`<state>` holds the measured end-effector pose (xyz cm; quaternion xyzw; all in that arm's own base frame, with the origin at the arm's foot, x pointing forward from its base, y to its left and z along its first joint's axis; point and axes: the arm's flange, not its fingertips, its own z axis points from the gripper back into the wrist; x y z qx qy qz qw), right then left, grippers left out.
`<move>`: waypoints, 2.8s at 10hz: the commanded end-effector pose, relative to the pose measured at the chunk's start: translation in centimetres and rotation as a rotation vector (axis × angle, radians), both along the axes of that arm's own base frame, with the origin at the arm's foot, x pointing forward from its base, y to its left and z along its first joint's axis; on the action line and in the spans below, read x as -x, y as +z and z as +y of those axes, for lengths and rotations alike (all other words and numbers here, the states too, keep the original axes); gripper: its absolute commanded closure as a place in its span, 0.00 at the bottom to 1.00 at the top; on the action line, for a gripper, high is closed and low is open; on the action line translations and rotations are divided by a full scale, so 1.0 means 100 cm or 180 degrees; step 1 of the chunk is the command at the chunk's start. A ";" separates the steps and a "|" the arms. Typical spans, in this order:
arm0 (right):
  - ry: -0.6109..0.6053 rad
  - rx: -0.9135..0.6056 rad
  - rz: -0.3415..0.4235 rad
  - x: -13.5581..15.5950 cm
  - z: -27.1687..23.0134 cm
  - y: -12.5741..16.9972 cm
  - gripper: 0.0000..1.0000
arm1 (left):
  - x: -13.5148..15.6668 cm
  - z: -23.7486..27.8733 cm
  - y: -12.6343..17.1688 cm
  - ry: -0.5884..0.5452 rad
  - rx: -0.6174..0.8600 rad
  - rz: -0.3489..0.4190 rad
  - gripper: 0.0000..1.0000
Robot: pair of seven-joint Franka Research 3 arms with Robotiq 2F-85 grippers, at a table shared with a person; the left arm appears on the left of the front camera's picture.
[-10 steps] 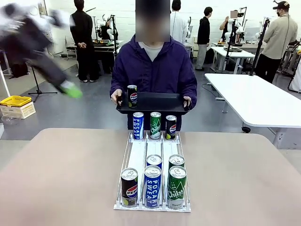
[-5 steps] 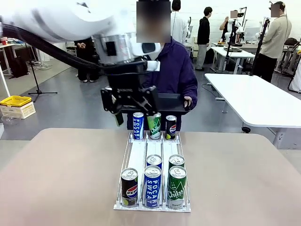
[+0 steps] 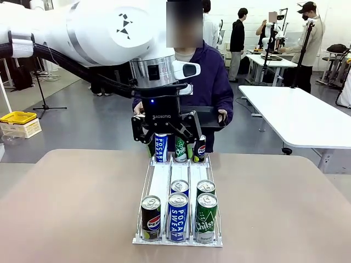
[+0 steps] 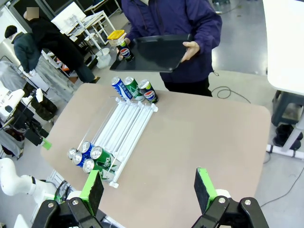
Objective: Retrieve and hand over the desired beverage to the person.
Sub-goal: Pick up another can of the same type that the person held from the Automatic Can Dispenser.
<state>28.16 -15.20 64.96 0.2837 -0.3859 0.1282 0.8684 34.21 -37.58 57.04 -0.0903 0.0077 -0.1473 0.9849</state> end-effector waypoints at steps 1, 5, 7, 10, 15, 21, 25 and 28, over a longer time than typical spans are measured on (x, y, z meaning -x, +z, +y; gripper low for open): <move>0.0067 -0.0078 -0.0049 -0.001 0.000 -0.002 0.00 | 0.004 0.004 0.005 -0.0028 0.0005 0.0038 0.00; 0.0067 -0.0078 -0.0049 -0.001 0.000 -0.002 0.00 | 0.000 0.001 0.001 -0.0002 0.0006 0.0006 0.00; 0.0067 -0.0078 -0.0049 -0.001 0.000 -0.002 0.00 | -0.011 -0.025 -0.043 0.0517 -0.0221 -0.0427 0.00; 0.0067 -0.0078 -0.0049 -0.001 0.000 -0.002 0.00 | -0.015 -0.038 -0.092 0.0971 -0.0216 -0.0701 0.00; 0.0067 -0.0078 -0.0049 -0.001 0.000 -0.002 0.00 | -0.005 -0.030 -0.117 0.0830 -0.0306 -0.0405 0.00; 0.0067 -0.0078 -0.0049 -0.001 0.000 -0.002 0.00 | 0.014 -0.032 -0.122 0.0713 -0.0456 -0.0380 0.00; 0.0067 -0.0078 -0.0049 -0.001 0.000 -0.002 0.00 | 0.022 -0.033 -0.127 0.0683 -0.0469 -0.0339 0.00; 0.0067 -0.0078 -0.0049 -0.001 0.000 -0.002 0.00 | 0.021 -0.035 -0.131 0.0720 -0.0485 -0.0234 0.00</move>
